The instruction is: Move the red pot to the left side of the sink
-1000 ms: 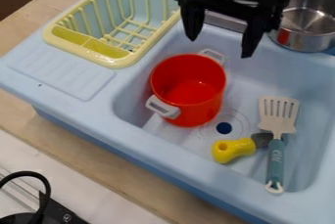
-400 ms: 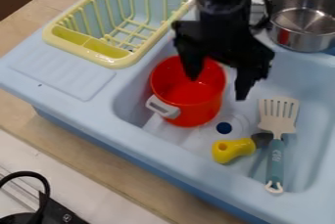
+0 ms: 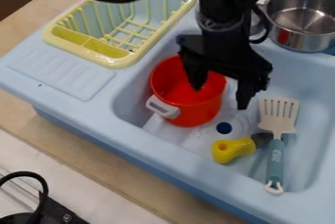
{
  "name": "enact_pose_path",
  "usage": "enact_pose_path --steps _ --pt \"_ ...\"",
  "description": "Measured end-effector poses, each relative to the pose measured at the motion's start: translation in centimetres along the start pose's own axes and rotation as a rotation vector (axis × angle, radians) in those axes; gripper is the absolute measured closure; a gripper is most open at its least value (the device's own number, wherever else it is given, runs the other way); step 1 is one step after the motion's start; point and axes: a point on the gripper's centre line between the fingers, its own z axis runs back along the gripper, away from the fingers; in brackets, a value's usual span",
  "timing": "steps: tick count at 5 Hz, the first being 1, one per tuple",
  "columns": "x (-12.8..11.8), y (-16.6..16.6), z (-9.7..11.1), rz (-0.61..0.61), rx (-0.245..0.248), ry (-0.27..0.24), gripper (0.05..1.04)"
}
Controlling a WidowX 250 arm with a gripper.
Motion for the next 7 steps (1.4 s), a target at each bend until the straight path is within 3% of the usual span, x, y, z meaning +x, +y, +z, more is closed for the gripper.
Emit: enact_pose_path --steps 1,3,4,5,7 --pt "0.0 0.0 -0.7 0.000 -0.005 0.017 0.130" --pt "-0.4 0.1 -0.4 0.016 0.022 0.031 0.685" --pt "-0.6 0.0 0.3 -0.004 0.048 0.035 0.904" --pt "-0.3 0.0 1.5 -0.006 0.051 0.001 1.014" --pt "0.5 -0.4 3.6 -0.026 0.111 -0.031 1.028"
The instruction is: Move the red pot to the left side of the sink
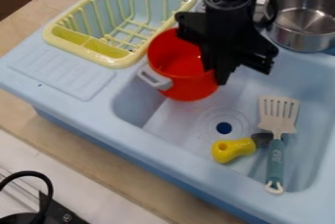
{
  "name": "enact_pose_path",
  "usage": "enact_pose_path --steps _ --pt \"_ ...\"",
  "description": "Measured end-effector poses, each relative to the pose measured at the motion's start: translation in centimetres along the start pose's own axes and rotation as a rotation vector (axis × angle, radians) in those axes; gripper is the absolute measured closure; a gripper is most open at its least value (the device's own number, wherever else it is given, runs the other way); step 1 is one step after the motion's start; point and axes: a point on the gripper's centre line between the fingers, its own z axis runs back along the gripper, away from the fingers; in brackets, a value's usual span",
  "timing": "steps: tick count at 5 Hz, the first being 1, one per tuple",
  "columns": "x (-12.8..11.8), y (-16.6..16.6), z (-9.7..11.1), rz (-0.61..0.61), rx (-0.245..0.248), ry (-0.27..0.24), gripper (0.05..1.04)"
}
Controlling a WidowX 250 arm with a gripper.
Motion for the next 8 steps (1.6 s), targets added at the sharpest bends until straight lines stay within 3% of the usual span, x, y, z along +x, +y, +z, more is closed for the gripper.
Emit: enact_pose_path --steps 2,3,5,7,8 --pt "0.1 1.6 3.4 0.073 0.102 0.017 1.028" --pt "0.1 4.0 3.4 0.140 0.134 0.039 1.028" --pt "0.8 7.5 3.8 0.227 0.175 0.030 1.028" --pt "2.3 10.0 3.2 0.260 0.187 0.014 1.028" --pt "3.5 10.9 2.8 0.265 0.158 -0.009 1.028"
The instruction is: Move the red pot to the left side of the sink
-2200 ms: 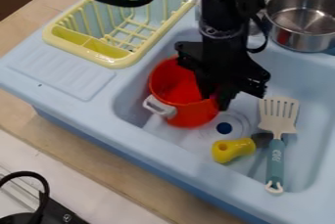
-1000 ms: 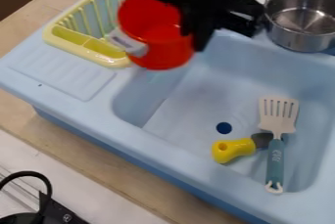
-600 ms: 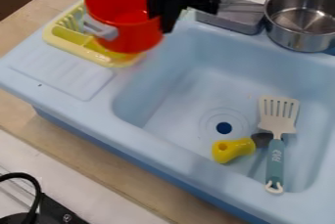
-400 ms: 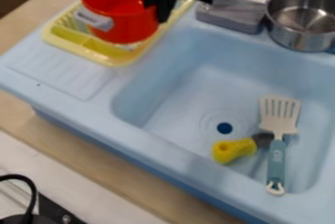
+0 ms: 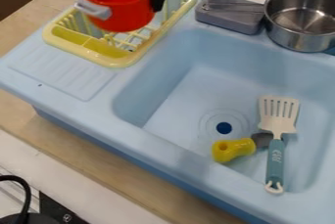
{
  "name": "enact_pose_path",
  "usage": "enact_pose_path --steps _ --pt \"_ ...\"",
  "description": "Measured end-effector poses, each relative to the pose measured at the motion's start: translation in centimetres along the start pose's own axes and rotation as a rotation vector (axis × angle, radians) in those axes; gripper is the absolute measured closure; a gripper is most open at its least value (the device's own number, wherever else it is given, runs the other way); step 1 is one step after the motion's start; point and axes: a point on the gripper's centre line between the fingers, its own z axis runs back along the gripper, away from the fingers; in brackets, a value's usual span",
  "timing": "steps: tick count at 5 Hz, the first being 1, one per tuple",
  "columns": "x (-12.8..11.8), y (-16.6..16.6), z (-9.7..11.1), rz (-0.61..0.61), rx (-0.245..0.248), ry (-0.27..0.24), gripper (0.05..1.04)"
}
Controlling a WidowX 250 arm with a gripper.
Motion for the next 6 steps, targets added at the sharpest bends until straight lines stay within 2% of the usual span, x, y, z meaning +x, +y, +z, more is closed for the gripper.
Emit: enact_pose_path --steps 2,3,4,5,6 --pt "2.6 0.6 -2.8 0.017 -0.078 0.032 1.028" --pt "3.1 0.6 -3.8 -0.010 -0.097 0.037 1.028" --pt "2.4 0.0 -4.5 -0.196 -0.157 0.034 1.028" --pt "1.3 0.1 -4.6 -0.343 -0.160 0.008 1.028" --pt "0.7 0.5 -4.0 -0.456 -0.238 -0.038 1.028"
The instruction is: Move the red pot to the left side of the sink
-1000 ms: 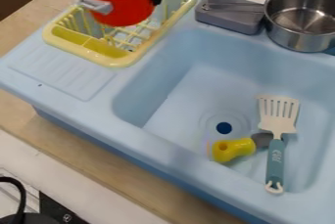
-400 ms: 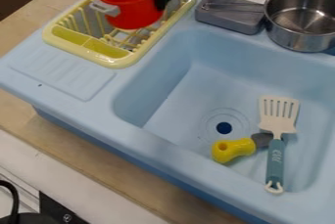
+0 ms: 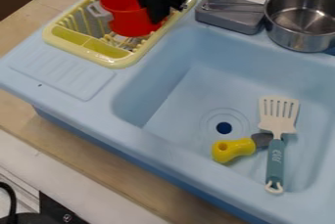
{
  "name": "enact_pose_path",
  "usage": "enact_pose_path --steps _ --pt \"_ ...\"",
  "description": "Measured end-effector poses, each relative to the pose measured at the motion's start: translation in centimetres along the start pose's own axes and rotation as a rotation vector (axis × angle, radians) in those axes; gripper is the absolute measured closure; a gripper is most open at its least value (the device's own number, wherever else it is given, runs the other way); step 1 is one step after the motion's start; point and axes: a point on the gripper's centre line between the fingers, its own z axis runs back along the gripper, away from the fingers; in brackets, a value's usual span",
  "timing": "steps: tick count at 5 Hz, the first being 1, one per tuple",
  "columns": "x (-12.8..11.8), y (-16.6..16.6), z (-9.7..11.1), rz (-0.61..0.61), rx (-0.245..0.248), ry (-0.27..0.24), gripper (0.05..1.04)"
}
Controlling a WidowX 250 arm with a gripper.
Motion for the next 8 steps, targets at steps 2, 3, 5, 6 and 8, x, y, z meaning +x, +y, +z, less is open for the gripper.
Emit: enact_pose_path --steps 2,3,5,6,8 --pt "-0.9 1.2 0.3 -0.053 -0.066 -0.020 1.028" --pt "-1.0 1.2 0.3 -0.121 -0.034 0.010 1.028" --pt "-1.3 1.9 -0.6 -0.171 -0.024 0.040 1.028" --pt "-1.0 1.7 -1.1 -0.202 -0.041 0.021 1.028" --pt "-1.5 2.3 -1.6 -0.191 -0.053 0.034 0.860"
